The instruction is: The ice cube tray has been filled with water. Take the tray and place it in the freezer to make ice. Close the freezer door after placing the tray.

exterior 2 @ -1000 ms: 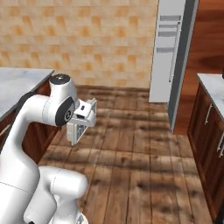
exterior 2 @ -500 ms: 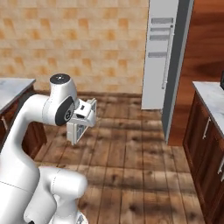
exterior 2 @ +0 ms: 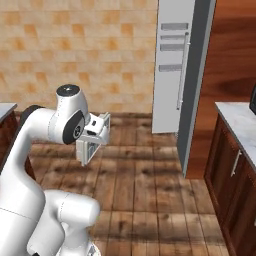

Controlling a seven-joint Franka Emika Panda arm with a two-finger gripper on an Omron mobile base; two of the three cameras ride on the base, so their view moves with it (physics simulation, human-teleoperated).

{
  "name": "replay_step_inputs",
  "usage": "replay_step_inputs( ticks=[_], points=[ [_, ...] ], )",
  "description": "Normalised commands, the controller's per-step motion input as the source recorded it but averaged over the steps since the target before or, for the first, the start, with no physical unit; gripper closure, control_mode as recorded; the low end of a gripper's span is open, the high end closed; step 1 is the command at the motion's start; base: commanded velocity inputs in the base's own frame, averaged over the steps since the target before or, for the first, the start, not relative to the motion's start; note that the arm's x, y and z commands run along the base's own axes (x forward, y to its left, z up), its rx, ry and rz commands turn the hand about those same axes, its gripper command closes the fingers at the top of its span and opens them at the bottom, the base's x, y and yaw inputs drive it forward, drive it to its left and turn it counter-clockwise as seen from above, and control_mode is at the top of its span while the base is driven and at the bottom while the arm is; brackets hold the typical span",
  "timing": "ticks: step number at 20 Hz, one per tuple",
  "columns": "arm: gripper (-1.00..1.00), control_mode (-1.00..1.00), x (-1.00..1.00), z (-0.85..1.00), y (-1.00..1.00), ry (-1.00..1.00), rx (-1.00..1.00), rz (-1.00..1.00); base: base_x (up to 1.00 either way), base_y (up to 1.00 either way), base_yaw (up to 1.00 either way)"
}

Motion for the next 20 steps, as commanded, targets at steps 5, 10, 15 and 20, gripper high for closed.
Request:
replay_step_inputs(
  ticks=[5, 10, 15, 20],
  points=[
    [1.00, 1.00, 0.00, 0.00, 0.00, 0.00, 0.00, 0.00, 0.84, -0.13, -0.16],
    [1.00, 1.00, 0.00, 0.00, 0.00, 0.00, 0.00, 0.00, 0.89, -0.07, -0.16],
    [1.00, 1.00, 0.00, 0.00, 0.00, 0.00, 0.00, 0.00, 0.92, -0.06, -0.16],
    [1.00, 1.00, 0.00, 0.00, 0.00, 0.00, 0.00, 0.00, 0.82, -0.09, -0.17]
  ],
)
